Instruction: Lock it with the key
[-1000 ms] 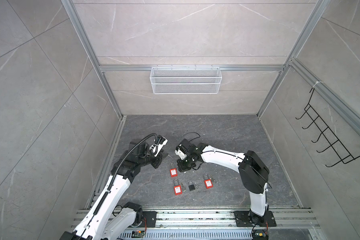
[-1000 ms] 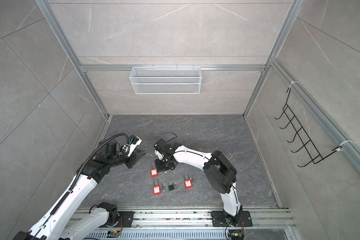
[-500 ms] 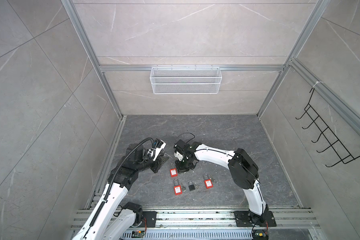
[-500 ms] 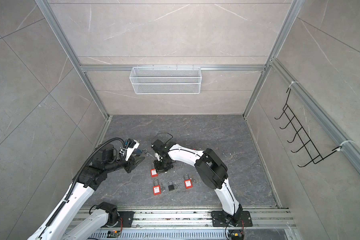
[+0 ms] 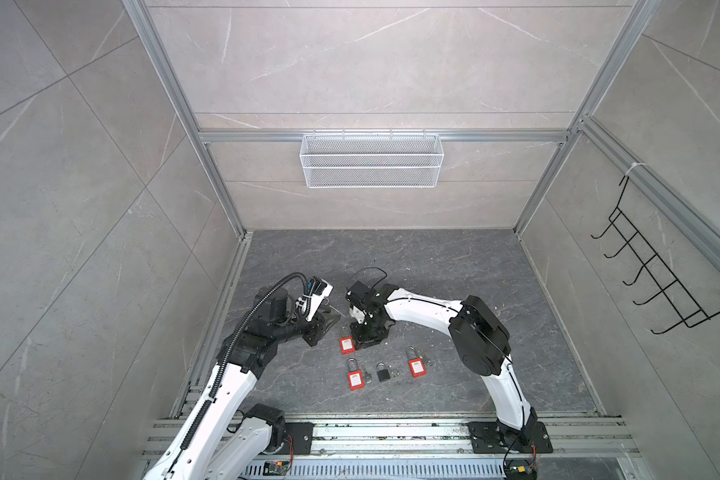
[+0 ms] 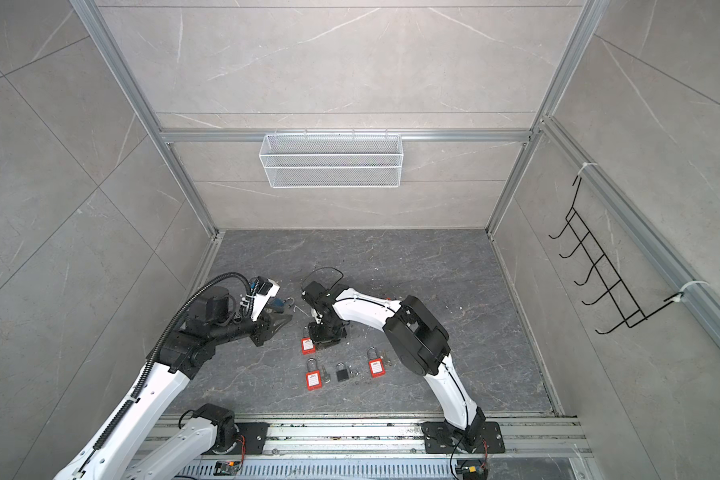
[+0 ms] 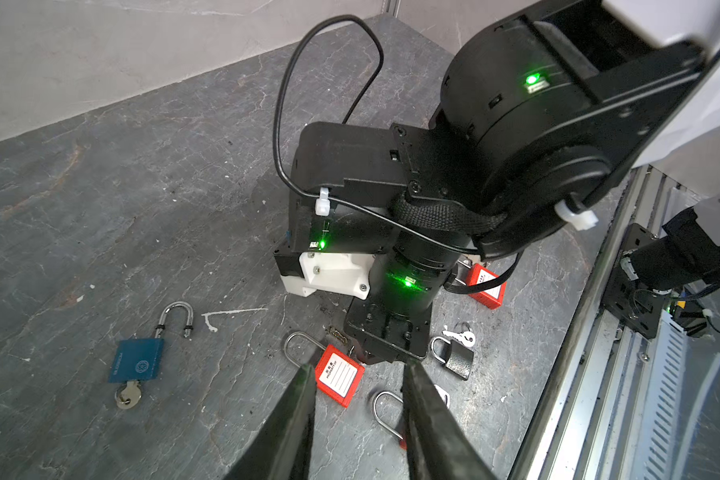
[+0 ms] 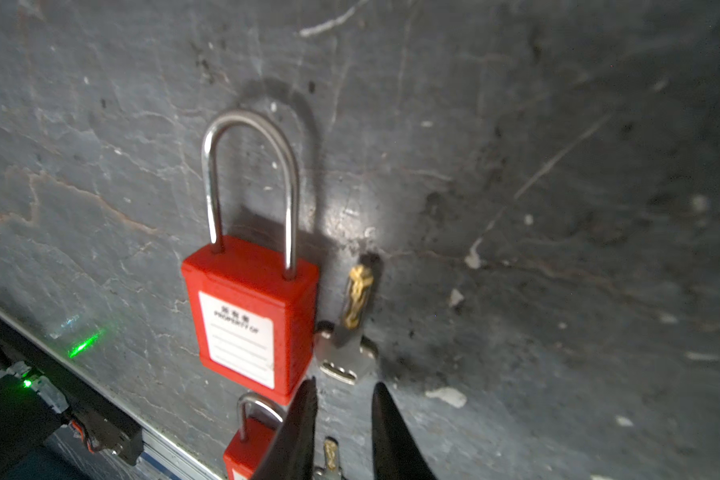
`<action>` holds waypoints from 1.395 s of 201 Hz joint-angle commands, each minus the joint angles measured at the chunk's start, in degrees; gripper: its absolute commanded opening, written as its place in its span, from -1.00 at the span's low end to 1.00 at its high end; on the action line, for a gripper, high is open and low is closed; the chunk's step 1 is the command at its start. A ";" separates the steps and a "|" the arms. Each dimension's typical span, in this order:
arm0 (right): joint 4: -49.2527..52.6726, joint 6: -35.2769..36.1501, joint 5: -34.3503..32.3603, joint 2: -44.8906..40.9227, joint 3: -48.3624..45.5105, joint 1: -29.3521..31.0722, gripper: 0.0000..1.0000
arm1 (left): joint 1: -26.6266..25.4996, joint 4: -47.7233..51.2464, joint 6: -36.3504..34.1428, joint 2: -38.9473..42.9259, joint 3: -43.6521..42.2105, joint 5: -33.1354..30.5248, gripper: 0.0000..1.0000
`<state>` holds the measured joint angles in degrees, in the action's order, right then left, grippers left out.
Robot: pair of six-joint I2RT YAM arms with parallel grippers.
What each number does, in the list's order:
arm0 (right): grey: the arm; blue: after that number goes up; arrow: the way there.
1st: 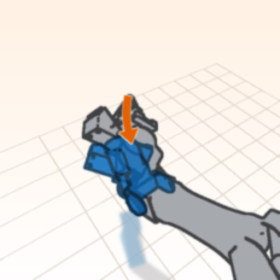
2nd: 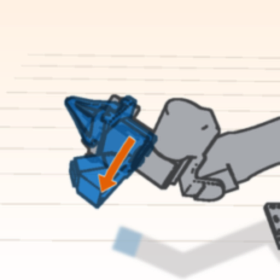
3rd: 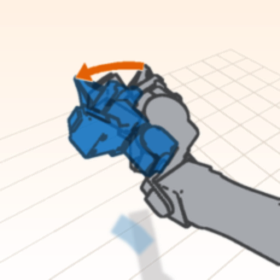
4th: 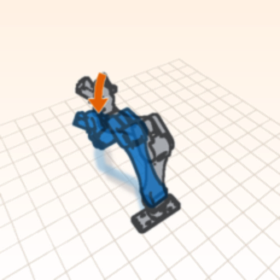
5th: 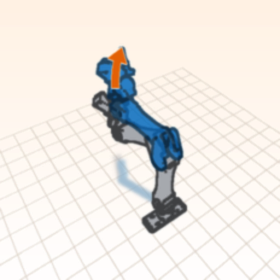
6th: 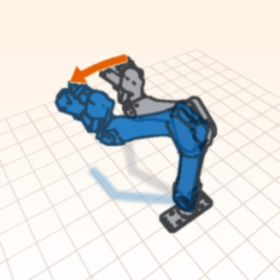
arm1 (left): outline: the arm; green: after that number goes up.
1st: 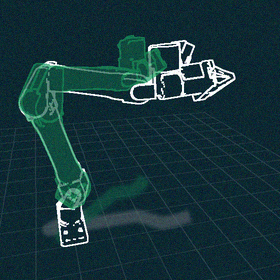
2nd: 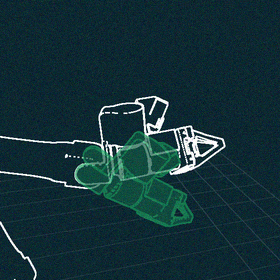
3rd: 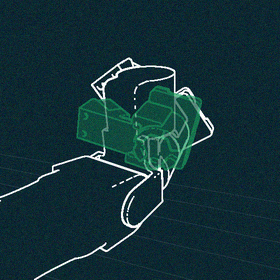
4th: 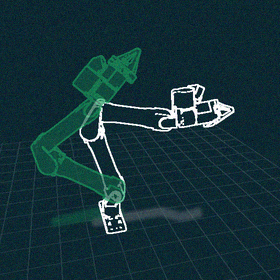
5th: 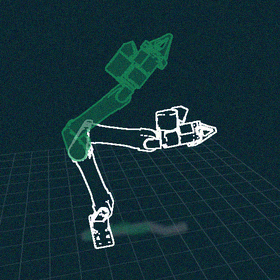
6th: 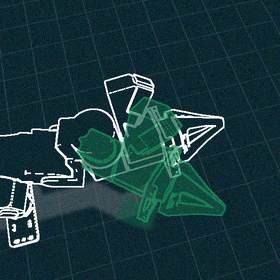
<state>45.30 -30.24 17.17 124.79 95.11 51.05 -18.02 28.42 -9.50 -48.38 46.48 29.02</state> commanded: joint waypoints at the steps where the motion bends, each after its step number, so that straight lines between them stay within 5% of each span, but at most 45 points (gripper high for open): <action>1: -0.19 -1.36 -4.78 -4.99 -1.04 0.14 -0.37 | -0.06 0.86 2.69 -1.02 2.92 1.94 -0.24; 42: 0.49 -6.16 -16.53 -13.34 -3.85 -0.31 -0.16 | -0.13 -0.13 5.72 -4.30 4.19 2.22 -0.22; 95: -1.70 -10.77 -30.65 -22.11 -10.54 -2.27 0.52 | -0.35 -6.37 15.77 -9.09 4.22 -4.09 -0.20; 153: 4.41 -27.30 -40.10 -20.70 -10.49 -8.03 0.89 | -0.51 -10.96 21.50 -14.82 6.40 -13.38 -0.05; 200: -2.87 -34.96 -32.25 -19.33 -13.75 -13.91 0.99 | -0.45 -15.44 18.24 -18.41 6.73 -18.26 0.24; 216: -3.18 -37.54 -30.87 -17.96 -13.88 -15.55 0.98 | -0.51 -15.76 15.08 -19.97 7.29 -17.45 0.98; 280: -2.96 -40.20 -27.58 -11.73 -10.50 -18.83 0.97 | -0.44 -22.25 9.98 -23.16 4.64 -21.46 0.99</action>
<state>41.63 -68.18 -11.40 110.87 82.17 32.38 -18.39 12.45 3.01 -71.57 51.37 10.61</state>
